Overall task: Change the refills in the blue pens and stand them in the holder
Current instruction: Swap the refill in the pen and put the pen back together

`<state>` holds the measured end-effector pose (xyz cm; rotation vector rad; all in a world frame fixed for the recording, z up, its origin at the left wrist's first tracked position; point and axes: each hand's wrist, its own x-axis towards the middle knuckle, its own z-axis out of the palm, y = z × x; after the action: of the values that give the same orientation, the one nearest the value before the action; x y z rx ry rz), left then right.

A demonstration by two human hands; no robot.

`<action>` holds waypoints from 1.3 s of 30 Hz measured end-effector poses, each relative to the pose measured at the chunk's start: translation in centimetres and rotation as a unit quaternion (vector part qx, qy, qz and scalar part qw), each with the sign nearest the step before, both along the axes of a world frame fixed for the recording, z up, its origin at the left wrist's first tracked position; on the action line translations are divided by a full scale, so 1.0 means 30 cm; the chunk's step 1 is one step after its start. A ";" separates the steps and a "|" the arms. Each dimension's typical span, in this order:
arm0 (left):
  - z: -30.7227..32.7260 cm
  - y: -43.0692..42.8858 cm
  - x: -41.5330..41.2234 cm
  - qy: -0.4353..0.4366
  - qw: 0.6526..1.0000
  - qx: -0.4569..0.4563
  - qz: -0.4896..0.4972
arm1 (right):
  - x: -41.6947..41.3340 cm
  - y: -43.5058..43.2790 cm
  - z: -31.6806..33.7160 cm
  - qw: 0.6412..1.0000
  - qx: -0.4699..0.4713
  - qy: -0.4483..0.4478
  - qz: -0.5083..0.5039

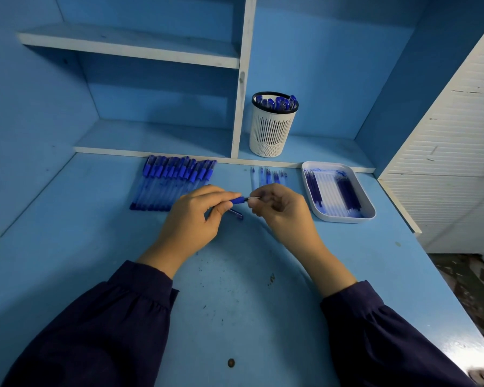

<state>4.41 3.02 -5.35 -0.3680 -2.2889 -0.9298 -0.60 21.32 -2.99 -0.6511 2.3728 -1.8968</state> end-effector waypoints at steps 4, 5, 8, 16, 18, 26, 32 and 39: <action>0.014 -0.022 0.000 0.017 0.999 0.017 0.046 | 0.013 -0.015 -0.016 0.999 0.020 -0.032 0.007; 0.014 -0.030 -0.001 0.015 0.998 0.020 0.058 | 0.016 -0.019 -0.025 0.998 0.052 -0.020 0.005; 0.007 -0.049 -0.008 0.001 0.997 0.027 0.077 | 0.018 -0.036 -0.048 0.986 0.146 0.074 0.010; -0.002 -0.049 -0.007 -0.024 0.997 0.021 0.069 | 0.009 -0.041 -0.053 0.975 0.179 0.132 0.014; -0.003 -0.049 -0.005 -0.031 0.997 0.017 0.067 | 0.005 -0.028 -0.041 0.986 0.144 0.080 -0.007; -0.012 -0.038 0.001 -0.050 0.998 0.019 0.043 | -0.034 0.009 -0.031 0.992 0.056 0.077 -0.082; -0.009 -0.033 0.000 -0.040 0.999 0.004 0.029 | -0.029 0.005 -0.027 0.992 0.052 0.089 -0.075; -0.009 -0.027 0.003 -0.043 0.999 0.004 0.018 | 0.009 -0.018 -0.016 1.000 -0.024 0.003 -0.016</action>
<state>4.49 2.22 -5.62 -0.2865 -2.3607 -0.9534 -0.33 20.79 -3.46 -0.6271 2.3627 -1.9740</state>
